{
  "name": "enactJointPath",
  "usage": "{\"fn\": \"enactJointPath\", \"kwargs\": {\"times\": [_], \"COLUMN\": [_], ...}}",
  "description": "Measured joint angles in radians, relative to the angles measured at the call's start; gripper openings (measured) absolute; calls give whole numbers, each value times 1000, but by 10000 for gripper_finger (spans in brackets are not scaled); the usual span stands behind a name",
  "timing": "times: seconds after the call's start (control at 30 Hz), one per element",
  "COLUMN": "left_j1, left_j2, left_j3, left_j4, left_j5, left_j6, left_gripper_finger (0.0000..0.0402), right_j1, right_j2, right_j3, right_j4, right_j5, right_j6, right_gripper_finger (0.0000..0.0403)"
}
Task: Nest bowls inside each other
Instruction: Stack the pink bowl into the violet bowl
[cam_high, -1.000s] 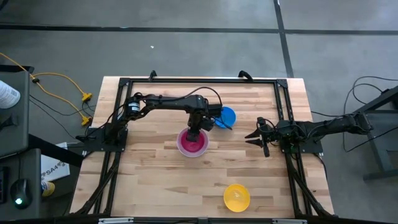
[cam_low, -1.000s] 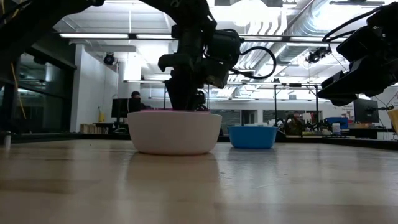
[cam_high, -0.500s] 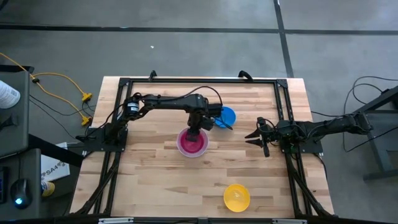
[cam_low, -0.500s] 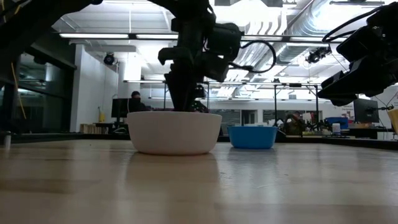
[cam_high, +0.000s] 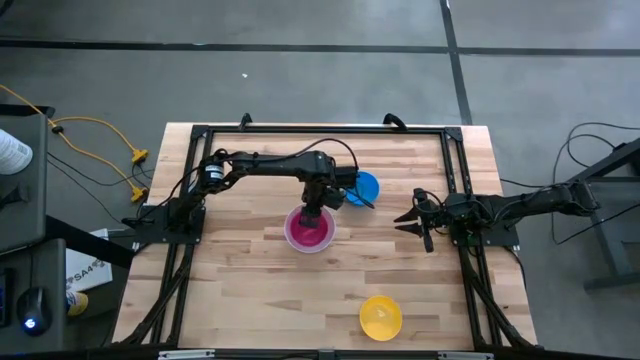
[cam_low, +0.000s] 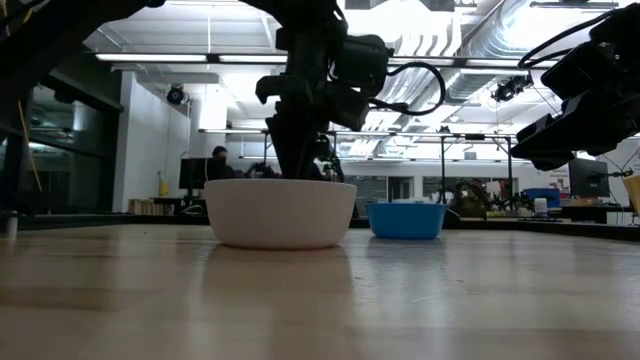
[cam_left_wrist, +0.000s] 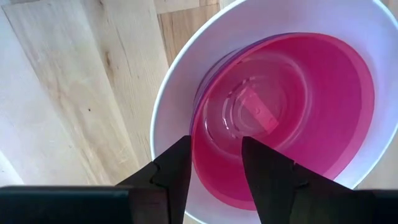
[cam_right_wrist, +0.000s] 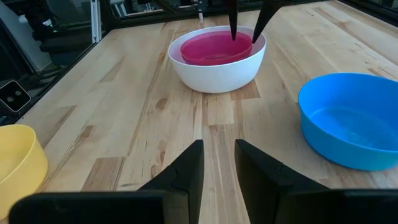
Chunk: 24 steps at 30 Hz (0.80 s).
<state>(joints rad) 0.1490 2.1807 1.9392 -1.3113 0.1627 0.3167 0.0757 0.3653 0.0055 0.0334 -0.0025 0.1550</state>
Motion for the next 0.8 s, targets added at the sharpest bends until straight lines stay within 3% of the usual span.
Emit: {"fn": "enactJointPath", "kwargs": {"times": [0.4,0.8], "left_j1": [0,-8], "left_j2": [-13,-12], "left_j3": [1,111], "left_j4": [-3,-73], "left_j5": [2,4], "left_j6": [0,-17], "left_gripper_finger": [141,141], "right_j1": [0,0], "right_j2": [0,0], "right_j3": [0,0], "right_j4": [0,0], "right_j5": [0,0], "right_j6": [0,0], "right_gripper_finger": [84,84]}}
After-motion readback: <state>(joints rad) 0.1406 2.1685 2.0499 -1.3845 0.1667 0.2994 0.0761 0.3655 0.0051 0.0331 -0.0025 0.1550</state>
